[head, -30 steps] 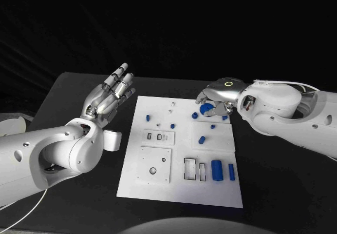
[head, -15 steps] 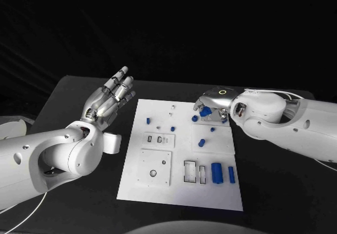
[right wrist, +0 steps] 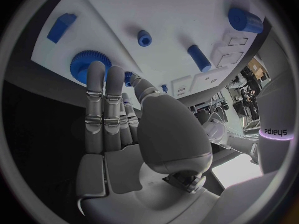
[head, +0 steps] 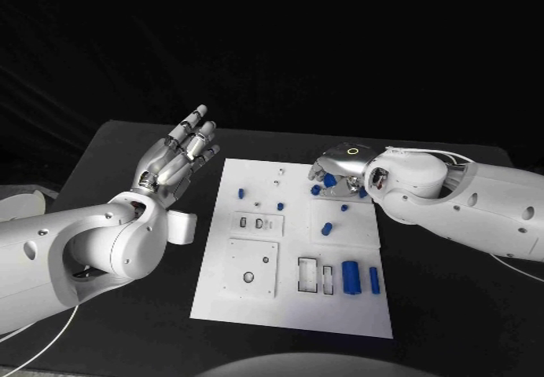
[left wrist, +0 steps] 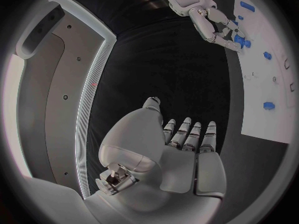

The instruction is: Assemble the parts on the task board

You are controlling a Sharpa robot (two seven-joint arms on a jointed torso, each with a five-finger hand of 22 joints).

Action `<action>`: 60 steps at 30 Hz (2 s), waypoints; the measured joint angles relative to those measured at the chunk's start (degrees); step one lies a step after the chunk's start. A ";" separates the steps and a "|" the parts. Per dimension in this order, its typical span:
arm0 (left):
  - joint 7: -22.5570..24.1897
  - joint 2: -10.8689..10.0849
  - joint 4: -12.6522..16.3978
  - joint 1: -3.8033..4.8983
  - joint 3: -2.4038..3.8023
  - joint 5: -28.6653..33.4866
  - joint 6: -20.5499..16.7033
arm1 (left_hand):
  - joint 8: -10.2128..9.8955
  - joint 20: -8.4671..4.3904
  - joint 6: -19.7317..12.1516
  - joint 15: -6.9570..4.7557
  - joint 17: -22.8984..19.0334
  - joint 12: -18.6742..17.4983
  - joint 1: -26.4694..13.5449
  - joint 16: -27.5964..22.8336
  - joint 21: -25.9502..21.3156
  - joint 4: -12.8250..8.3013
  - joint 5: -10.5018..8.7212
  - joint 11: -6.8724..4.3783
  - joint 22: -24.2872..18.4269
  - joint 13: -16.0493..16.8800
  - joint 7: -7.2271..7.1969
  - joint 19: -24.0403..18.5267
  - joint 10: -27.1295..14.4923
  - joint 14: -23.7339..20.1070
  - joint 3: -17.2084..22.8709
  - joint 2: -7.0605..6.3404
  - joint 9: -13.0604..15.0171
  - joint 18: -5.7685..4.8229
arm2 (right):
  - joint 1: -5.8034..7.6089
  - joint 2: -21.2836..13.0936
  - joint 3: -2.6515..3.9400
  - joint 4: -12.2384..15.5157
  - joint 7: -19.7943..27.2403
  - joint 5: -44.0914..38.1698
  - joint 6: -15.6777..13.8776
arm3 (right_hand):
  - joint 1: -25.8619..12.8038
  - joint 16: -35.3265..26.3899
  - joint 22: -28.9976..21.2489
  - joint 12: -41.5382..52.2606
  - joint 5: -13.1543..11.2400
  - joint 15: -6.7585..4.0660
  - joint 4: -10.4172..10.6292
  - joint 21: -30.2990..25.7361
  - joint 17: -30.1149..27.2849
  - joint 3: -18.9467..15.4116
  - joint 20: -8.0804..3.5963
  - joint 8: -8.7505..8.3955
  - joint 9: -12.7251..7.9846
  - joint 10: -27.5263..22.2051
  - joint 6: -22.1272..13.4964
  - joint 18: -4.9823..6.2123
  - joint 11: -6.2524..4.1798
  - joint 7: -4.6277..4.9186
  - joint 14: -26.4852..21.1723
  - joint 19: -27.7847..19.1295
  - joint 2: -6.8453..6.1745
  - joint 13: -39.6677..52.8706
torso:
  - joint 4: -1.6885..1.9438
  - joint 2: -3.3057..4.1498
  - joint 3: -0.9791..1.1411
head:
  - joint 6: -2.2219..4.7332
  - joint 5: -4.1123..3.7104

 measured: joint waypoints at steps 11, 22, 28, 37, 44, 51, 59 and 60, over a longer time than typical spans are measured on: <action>-0.11 0.18 -0.30 0.02 0.00 0.53 0.62 | 0.00 0.00 -0.21 0.00 0.00 0.00 0.35 0.22 0.00 0.01 0.33 0.05 0.00 0.00 0.20 0.00 -0.05 0.00 0.31 -0.10 0.00 0.00 | -0.96 1.62 0.00 -2.23 0.83 0.28 -0.20 | -0.60 0.56 1.12 -0.53 -1.54 0.33 0.67 0.56 0.70 0.67 0.06 0.22 0.13 0.21 2.40 0.00 -0.20 0.23 -0.33 -0.77 -0.60 0.01 | -0.01 -0.22 0.01 | -0.35 0.01; -0.50 0.45 -0.63 0.03 0.01 1.20 1.57 | 0.00 0.00 0.51 0.21 0.00 0.40 0.57 0.45 0.00 0.17 0.33 0.40 0.01 -0.01 0.92 0.00 -0.40 -0.21 0.46 -0.33 0.07 0.00 | -1.72 3.34 0.18 -5.15 1.51 0.42 -1.14 | 1.19 0.91 3.14 -0.88 2.34 -0.01 -0.99 1.73 1.47 4.56 -0.10 3.15 2.30 2.45 8.88 0.00 -0.54 -0.73 -1.24 -2.15 -0.69 0.01 | 0.03 -0.37 0.00 | -0.12 -0.22; -0.85 0.41 -0.69 0.03 0.00 1.37 2.08 | 0.22 0.21 1.33 0.71 0.00 0.57 0.81 0.78 0.00 0.00 0.33 0.40 0.01 0.00 1.73 0.21 -0.40 -0.10 0.63 -0.10 0.16 -0.01 | -2.03 3.30 0.13 -5.12 2.47 0.48 -3.08 | 2.19 1.36 4.38 0.52 1.99 -0.01 -1.71 2.87 1.86 6.35 -0.51 3.83 2.66 6.99 11.89 -0.01 -1.26 -1.14 -1.24 -2.56 -1.24 0.13 | 0.04 -0.42 0.00 | 0.04 0.02; -1.31 0.21 -0.74 0.03 -0.01 1.49 2.52 | 0.46 0.41 1.94 0.96 0.06 1.01 0.81 1.01 0.00 0.00 0.33 0.41 0.01 -0.01 2.34 0.41 -0.39 0.14 0.63 -0.10 0.30 -0.02 | -1.30 3.61 0.03 -4.04 3.75 2.40 -6.25 | 2.42 1.67 5.72 0.94 0.80 0.13 -1.71 3.62 2.18 6.82 -0.10 5.73 2.66 9.24 12.20 0.00 -1.05 -1.37 -1.10 -2.97 -1.48 0.13 | -0.12 -0.43 -0.03 | 0.21 0.53; -1.62 0.51 -1.13 0.04 -0.29 1.53 2.83 | 0.46 0.21 2.15 1.12 0.12 1.10 1.03 1.01 0.00 -0.01 0.61 0.61 0.01 0.01 2.55 0.61 -0.19 0.31 0.95 -0.32 0.30 -0.02 | 0.81 6.76 0.53 -5.23 3.60 5.17 -7.12 | 2.16 1.67 5.97 0.94 0.41 0.21 -1.70 3.83 2.26 6.84 0.11 5.81 2.66 9.64 12.20 -0.01 -1.24 -1.37 -1.02 -3.17 -1.24 0.13 | 0.02 -0.39 -0.03 | 0.23 0.32; -1.87 1.01 -1.44 0.04 -0.53 1.57 3.12 | 0.46 0.21 2.15 1.12 0.12 1.10 1.03 1.01 0.00 -0.01 0.61 0.61 0.01 0.04 2.55 0.61 -0.19 0.31 0.95 -0.32 0.29 -0.02 | 1.20 10.88 0.65 -9.57 2.75 7.02 -7.08 | 1.35 1.67 6.19 0.66 0.19 0.20 -1.52 3.83 2.34 6.66 0.11 5.81 2.64 10.05 12.20 -0.01 -1.45 -1.37 -1.02 -3.17 -1.05 0.11 | 0.22 -0.32 -0.13 | 0.03 -0.26; -2.03 1.34 -1.45 0.04 -0.56 1.59 3.34 | 0.46 0.21 2.15 1.33 0.12 1.10 1.03 1.22 0.00 -0.01 0.82 0.61 0.01 0.03 2.55 0.61 -0.19 0.52 0.95 -0.32 0.34 -0.02 | 0.46 14.53 0.72 -14.33 1.62 8.17 -7.02 | 1.34 1.66 6.34 0.65 0.17 0.41 -1.51 3.83 2.41 6.66 0.31 5.80 2.64 10.14 12.00 -0.01 -1.52 -1.18 -1.23 -3.37 -1.06 0.11 | 0.36 -0.12 -0.25 | -0.10 -0.36; -2.04 1.38 -1.45 0.04 -0.56 1.59 3.37 | 0.46 0.21 2.15 1.33 0.11 1.10 1.03 1.22 0.00 -0.01 0.82 0.61 0.01 0.03 2.55 0.61 -0.19 0.52 0.95 -0.32 0.34 -0.01 | 0.34 14.73 0.70 -14.64 1.53 8.26 -7.03 | 1.34 1.67 6.34 0.59 0.36 0.41 -1.51 3.83 2.41 6.66 0.31 5.80 2.64 10.14 12.00 -0.01 -1.52 -1.17 -1.23 -3.37 -1.06 0.10 | 0.36 -0.10 -0.28 | -0.14 -0.37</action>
